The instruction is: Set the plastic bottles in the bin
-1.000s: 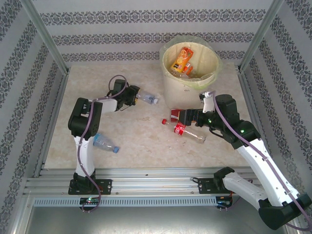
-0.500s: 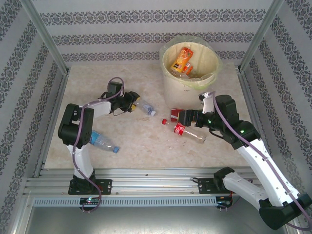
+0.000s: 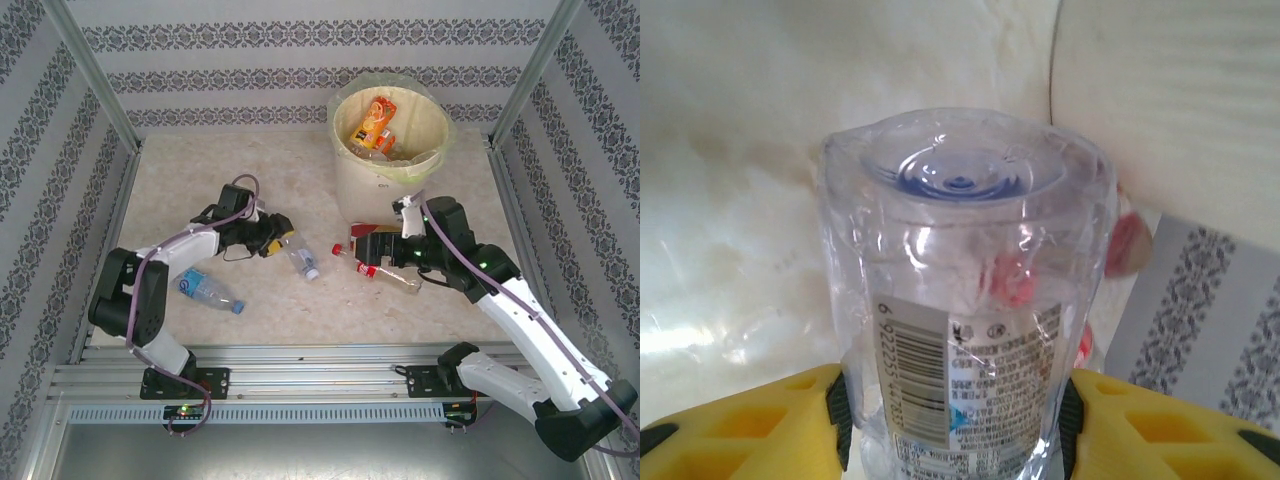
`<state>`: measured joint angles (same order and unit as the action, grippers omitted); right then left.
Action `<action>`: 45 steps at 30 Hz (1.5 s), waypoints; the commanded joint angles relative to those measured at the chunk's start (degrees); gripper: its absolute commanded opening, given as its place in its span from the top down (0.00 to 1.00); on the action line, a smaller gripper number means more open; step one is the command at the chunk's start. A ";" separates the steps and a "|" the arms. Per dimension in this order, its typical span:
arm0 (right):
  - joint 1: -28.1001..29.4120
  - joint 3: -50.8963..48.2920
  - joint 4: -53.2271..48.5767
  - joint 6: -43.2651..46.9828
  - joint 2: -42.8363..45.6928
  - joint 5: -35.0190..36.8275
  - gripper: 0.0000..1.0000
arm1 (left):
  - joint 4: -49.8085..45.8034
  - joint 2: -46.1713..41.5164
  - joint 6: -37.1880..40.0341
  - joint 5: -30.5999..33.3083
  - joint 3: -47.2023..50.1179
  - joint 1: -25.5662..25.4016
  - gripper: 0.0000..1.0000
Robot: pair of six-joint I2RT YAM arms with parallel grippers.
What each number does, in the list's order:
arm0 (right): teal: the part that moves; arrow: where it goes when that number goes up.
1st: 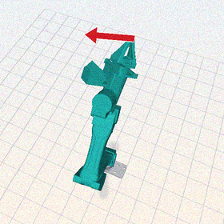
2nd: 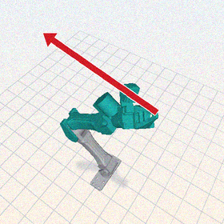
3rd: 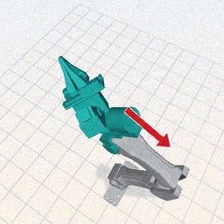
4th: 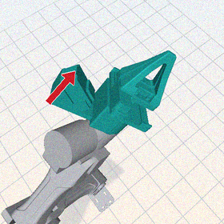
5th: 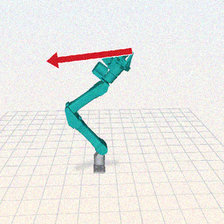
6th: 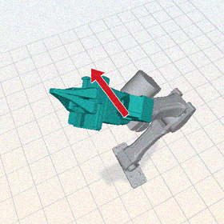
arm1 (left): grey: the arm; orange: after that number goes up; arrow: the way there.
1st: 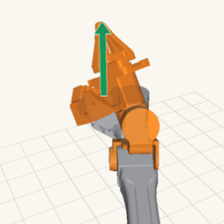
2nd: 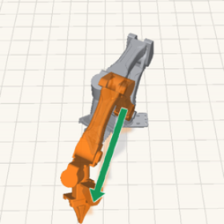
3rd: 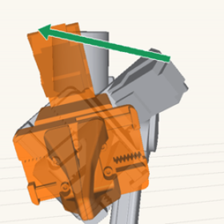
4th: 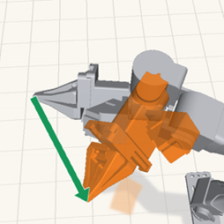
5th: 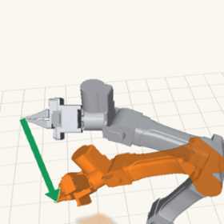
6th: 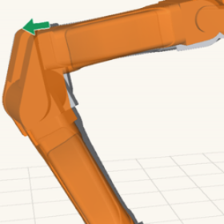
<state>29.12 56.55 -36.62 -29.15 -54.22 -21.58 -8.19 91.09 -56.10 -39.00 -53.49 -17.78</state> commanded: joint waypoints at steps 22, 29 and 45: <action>7.02 -8.31 16.96 -11.50 -9.07 -3.69 0.10 | 17.65 -9.42 0.79 -6.25 2.85 -10.17 0.42; 7.24 -7.67 14.33 -8.61 -10.27 -2.23 0.11 | 17.08 -9.00 1.36 -7.71 1.03 -11.40 0.41; 8.42 -8.30 15.88 -8.14 -12.27 -3.60 0.17 | 18.84 -8.96 0.59 -8.39 0.49 -12.28 0.41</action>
<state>37.01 48.95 -21.15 -38.63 -66.54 -24.95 8.23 82.70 -55.92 -46.50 -51.62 -29.28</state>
